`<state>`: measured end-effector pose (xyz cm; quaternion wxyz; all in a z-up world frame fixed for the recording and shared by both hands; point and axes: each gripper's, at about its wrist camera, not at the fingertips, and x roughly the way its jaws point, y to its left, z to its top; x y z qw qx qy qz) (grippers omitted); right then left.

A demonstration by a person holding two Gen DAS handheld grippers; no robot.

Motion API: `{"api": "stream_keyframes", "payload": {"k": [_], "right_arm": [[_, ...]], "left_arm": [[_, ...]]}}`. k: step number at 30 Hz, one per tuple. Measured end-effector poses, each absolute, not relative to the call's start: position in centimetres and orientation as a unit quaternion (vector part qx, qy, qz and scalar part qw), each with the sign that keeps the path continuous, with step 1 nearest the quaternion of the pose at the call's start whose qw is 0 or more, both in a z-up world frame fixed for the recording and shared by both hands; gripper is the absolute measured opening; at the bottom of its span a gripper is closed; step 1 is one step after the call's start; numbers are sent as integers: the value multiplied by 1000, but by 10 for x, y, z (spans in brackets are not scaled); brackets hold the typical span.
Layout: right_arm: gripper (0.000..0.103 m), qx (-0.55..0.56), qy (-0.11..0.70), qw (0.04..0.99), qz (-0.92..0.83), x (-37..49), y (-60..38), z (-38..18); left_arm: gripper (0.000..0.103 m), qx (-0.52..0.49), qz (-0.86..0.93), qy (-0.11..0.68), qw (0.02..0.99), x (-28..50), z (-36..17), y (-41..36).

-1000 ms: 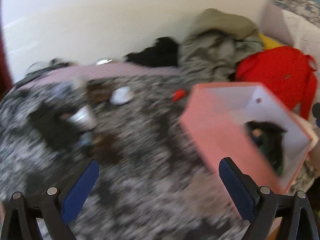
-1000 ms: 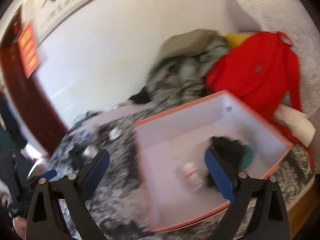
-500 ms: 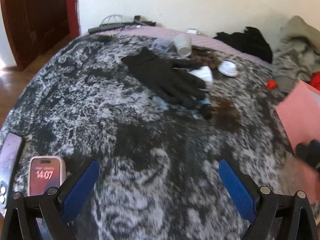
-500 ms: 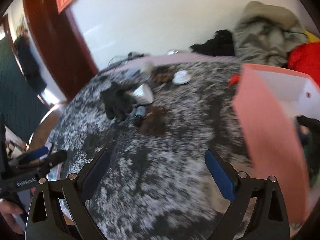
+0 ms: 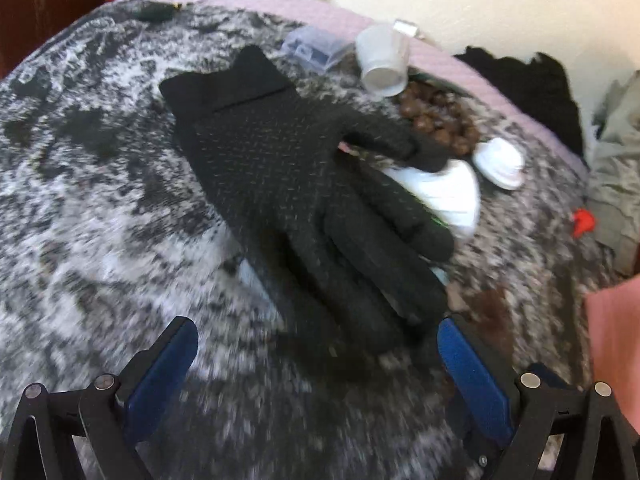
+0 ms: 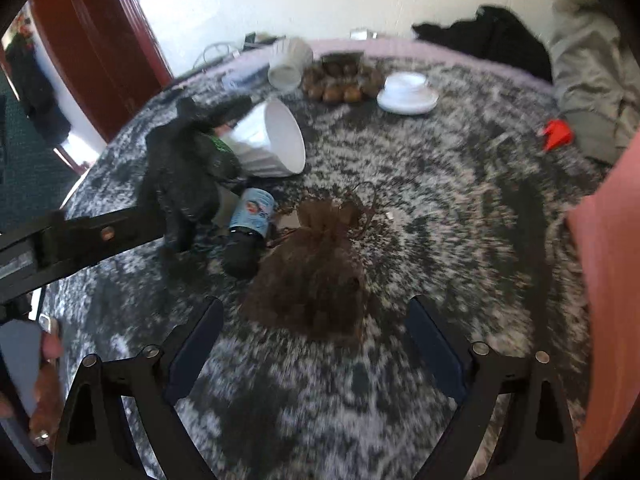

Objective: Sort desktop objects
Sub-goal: 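Grasp the brown mesh pouch with the right tool while the left tool grasps the black glove, then carry the pouch and glove to the pink box and release them inside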

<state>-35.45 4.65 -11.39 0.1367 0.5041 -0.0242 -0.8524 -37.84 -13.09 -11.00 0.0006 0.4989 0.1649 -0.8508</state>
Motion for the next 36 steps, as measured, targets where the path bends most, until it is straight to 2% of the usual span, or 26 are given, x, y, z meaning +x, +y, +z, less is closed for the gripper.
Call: {"api": "stream_keyframes", "payload": {"k": [2, 3, 4, 5, 6, 7, 8, 9, 11, 15, 22, 30, 35, 36], "right_arm": [[92, 507, -16, 136, -851, -362, 47, -120], [84, 505, -7, 134, -852, -365, 47, -122], [60, 503, 2, 131, -854, -367, 47, -123], [44, 500, 15, 126, -857, -367, 48, -122], [29, 496, 28, 120, -859, -368, 48, -120], [26, 497, 22, 128, -858, -369, 52, -118], [25, 498, 11, 131, -857, -369, 56, -116], [23, 499, 1, 134, -856, -369, 60, -114], [22, 498, -13, 140, -856, -368, 67, -107], [21, 490, -27, 150, -858, -357, 70, -91], [21, 471, -40, 171, -864, -309, 66, -58], [21, 443, -43, 185, -876, -202, 79, -29], [21, 419, -33, 183, -889, -139, 98, -9], [21, 414, -36, 183, -891, -127, 103, -4]], "left_arm": [[99, 502, -849, 164, 7, -387, -117, -130], [99, 498, -852, 162, 10, -388, -118, -130], [99, 494, -854, 161, 14, -390, -119, -130], [98, 490, -857, 159, 17, -391, -120, -130], [86, 485, -860, 156, 21, -392, -120, -130], [63, 481, -863, 152, 21, -392, -118, -130], [47, 478, -865, 148, 22, -391, -117, -130], [24, 475, -868, 145, 25, -388, -115, -130], [14, 470, -871, 137, 31, -383, -111, -131], [10, 456, -878, 140, 41, -365, -97, -139], [10, 420, -898, 124, 42, -292, -57, -146], [7, 401, -909, 107, 19, -181, -25, -134], [7, 370, -924, 98, -9, -119, 14, -119], [4, 362, -927, 94, -15, -109, 22, -115]]}}
